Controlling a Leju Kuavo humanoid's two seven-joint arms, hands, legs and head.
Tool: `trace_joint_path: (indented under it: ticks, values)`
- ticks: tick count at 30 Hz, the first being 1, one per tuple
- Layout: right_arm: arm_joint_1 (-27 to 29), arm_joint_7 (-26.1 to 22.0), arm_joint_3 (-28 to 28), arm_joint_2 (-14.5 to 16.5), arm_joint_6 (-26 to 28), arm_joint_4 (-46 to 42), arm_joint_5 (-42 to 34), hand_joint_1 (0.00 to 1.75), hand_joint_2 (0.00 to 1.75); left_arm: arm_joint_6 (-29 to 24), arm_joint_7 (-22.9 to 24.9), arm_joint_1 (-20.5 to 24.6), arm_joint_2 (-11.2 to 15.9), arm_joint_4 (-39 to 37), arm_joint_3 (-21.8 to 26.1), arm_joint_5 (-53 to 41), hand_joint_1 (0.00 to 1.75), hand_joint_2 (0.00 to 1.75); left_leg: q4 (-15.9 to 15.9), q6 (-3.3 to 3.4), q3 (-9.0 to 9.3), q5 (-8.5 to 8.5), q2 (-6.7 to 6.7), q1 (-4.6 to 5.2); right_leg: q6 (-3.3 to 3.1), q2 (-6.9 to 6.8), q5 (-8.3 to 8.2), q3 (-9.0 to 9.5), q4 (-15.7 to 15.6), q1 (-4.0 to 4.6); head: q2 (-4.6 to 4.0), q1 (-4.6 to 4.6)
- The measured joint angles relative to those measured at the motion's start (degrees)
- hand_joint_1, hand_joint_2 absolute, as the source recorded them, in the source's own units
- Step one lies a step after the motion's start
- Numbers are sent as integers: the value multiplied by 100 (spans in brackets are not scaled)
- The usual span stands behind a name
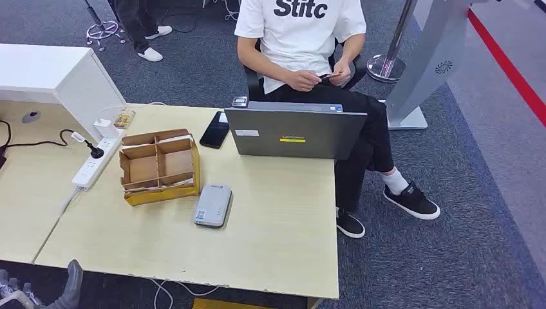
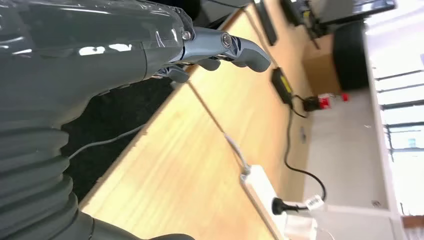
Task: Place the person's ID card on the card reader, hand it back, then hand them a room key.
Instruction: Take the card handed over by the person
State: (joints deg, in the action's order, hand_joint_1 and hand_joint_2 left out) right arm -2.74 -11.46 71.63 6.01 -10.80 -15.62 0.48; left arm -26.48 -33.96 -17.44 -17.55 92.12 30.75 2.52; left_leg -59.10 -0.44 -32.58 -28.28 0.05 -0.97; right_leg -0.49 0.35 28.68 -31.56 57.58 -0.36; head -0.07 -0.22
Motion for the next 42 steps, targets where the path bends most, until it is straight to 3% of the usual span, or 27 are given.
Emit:
trace_joint_path:
  ticks: [4,14,33,37,38,42]
  values:
    - [-11,12,5,0,-28,17,14,0,175,-105,137,91,118,112,-175,-633,0,175,0,0,0,0,0,0,0,0,0,-1,0,0,0,-1]
    - [-46,74,7,-2,-155,45,73,0,175,-86,883,735,705,76,-765,-2409,0,175,0,1,1,4,0,-1,0,1,-2,0,0,0,0,0]
    - [-192,48,-78,-53,-368,91,364,0,175,237,2382,2312,1939,-1030,-1848,-5337,0,175,-2,0,0,10,2,0,-2,5,-5,-2,1,0,0,-1]
    - [-207,10,-129,-74,-441,99,419,0,0,301,2660,2580,2173,-1255,-2023,-5878,0,175,-2,1,0,12,3,1,-2,6,-6,-2,4,0,0,-2]
    - [-208,0,-140,-77,-461,101,429,0,0,304,2705,2619,2206,-1278,-2044,-5971,0,175,-3,1,-1,12,3,1,-2,7,-6,-4,5,-1,0,-2]
    - [-260,-185,-308,-107,-673,115,635,0,175,311,3193,2966,2522,-1613,-2307,-6924,0,175,-5,3,-11,19,0,-1,-5,2,-9,-11,6,0,0,5]
